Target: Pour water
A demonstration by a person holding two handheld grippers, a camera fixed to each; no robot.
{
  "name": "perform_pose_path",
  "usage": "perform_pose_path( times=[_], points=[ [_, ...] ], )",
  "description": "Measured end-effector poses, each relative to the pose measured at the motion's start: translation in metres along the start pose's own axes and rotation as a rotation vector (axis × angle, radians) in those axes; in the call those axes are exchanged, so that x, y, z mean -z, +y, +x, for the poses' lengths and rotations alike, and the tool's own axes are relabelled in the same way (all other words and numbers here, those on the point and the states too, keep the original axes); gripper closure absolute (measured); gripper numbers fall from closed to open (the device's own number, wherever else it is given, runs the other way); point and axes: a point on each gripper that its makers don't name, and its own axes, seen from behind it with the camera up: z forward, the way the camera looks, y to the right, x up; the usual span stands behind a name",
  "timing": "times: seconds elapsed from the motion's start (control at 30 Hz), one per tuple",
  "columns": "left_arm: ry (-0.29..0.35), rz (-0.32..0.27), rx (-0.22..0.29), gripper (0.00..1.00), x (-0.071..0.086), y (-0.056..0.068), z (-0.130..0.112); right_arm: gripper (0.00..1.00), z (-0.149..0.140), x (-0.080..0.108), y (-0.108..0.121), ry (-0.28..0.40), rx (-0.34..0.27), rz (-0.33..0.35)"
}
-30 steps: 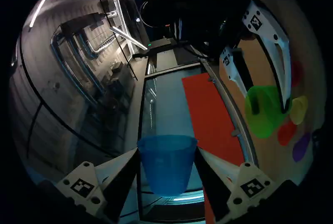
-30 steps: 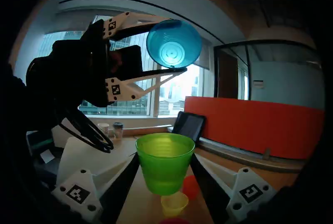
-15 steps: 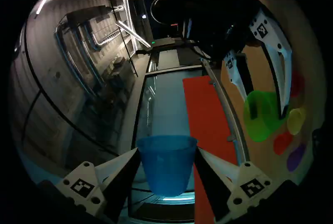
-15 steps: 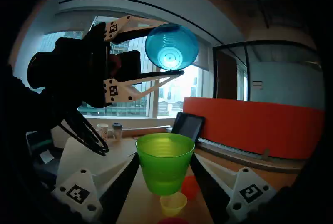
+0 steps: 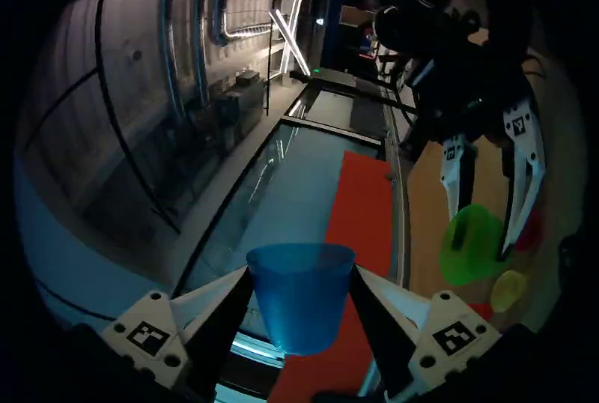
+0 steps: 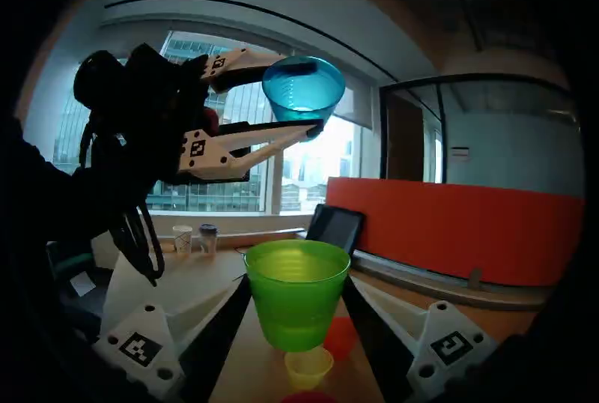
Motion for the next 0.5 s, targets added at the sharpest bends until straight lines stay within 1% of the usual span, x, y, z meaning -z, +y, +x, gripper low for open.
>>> perform_pose_path(
  times=[0.1,0.2,0.5],
  points=[
    [0.006,0.003,0.086,0.14,-0.0003,-0.0024,-0.0008,0.12,0.0001,-0.0003,0.0009,0.001,-0.001,-0.003],
    [0.007,0.007,0.160,0.14,-0.0006,-0.0054,-0.0029,0.12,-0.0002,-0.0005,0.0012,0.003,-0.003,-0.003],
    [0.001,0.012,0.351,0.14,0.0003,-0.0095,-0.0096,0.12,-0.0001,0.0003,0.0027,0.008,-0.006,-0.006]
  ],
)
